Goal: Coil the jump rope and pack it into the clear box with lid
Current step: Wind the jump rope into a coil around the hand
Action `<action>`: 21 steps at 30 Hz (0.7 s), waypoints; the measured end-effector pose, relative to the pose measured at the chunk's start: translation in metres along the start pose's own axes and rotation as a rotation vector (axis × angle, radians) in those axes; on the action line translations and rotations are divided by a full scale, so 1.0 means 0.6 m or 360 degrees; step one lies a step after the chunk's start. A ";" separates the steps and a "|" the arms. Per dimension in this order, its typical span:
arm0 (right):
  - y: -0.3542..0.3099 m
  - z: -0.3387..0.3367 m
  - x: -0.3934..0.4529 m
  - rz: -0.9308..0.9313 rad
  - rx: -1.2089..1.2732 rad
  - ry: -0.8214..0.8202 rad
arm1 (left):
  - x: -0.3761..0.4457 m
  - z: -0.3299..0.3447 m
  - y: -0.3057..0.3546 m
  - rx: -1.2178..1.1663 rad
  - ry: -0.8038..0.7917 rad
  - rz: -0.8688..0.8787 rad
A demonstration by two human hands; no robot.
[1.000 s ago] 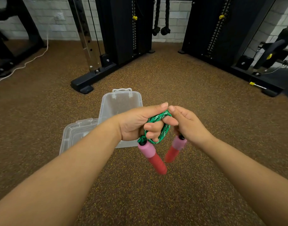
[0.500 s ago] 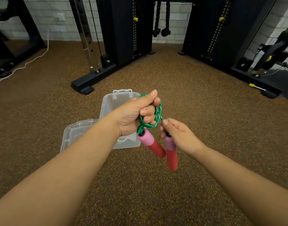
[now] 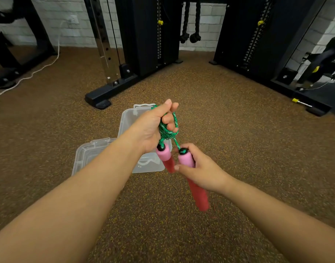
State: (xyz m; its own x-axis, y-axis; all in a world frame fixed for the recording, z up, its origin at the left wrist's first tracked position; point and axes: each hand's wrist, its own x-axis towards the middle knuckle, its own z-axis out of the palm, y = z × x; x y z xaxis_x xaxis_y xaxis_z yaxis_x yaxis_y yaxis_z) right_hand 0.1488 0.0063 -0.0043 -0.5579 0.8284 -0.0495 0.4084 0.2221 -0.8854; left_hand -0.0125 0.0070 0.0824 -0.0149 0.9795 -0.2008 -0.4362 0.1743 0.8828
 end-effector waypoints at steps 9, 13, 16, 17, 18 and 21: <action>-0.050 -0.018 -0.005 -0.0116 0.0877 -0.0123 | -0.022 0.024 0.011 0.0419 -0.0436 -0.0158; -0.092 -0.044 -0.013 -0.0276 0.1242 -0.0233 | -0.027 0.024 0.013 0.0416 -0.0808 -0.0227; -0.094 -0.068 -0.013 -0.0317 0.1207 -0.0220 | -0.025 0.013 0.016 0.0369 -0.1063 -0.0216; -0.094 -0.075 -0.013 -0.0308 0.1154 -0.0216 | -0.025 0.011 0.016 0.0382 -0.1122 -0.0204; -0.094 -0.081 -0.012 -0.0300 0.1091 -0.0213 | -0.024 0.010 0.016 0.0394 -0.1159 -0.0202; -0.093 -0.093 -0.009 -0.0299 0.0859 -0.0222 | -0.021 0.011 0.015 0.0415 -0.1136 -0.0239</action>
State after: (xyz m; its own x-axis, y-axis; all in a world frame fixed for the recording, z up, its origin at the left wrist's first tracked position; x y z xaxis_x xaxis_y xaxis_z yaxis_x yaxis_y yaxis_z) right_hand 0.1696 0.0179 0.0713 -0.6900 0.7165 0.1029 -0.1119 0.0348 -0.9931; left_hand -0.0104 -0.0033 0.0959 0.6496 0.7558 -0.0822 -0.1603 0.2419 0.9570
